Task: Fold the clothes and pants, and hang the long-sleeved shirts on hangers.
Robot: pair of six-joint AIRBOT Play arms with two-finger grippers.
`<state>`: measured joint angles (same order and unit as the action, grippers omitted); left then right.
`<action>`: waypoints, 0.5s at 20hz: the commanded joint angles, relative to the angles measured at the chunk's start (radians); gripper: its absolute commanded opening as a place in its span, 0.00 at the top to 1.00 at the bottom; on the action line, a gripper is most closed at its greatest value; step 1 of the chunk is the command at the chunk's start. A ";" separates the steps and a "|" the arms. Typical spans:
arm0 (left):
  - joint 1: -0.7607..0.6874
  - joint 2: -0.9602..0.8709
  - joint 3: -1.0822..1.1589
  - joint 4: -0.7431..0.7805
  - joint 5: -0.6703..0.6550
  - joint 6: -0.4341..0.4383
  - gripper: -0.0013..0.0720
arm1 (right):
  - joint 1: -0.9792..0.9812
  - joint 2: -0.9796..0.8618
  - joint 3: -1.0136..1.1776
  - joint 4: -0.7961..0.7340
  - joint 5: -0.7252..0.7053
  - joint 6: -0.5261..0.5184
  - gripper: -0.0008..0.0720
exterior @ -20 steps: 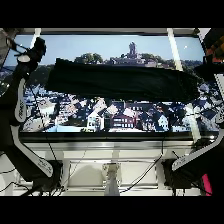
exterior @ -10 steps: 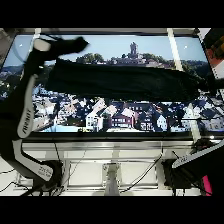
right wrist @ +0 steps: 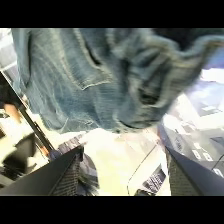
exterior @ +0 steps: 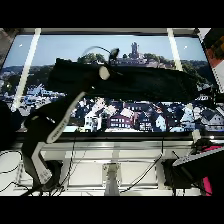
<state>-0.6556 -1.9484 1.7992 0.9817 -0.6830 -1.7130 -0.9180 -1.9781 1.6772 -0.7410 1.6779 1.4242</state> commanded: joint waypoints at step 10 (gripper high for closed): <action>-0.101 -0.209 0.001 -0.445 0.230 -0.095 0.83 | 0.076 -0.018 -0.010 -0.055 -0.163 0.032 0.21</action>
<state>-0.7536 -2.1395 1.7992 0.5903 -0.4690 -1.7977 -0.8772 -1.9896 1.6672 -0.7891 1.5558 1.4548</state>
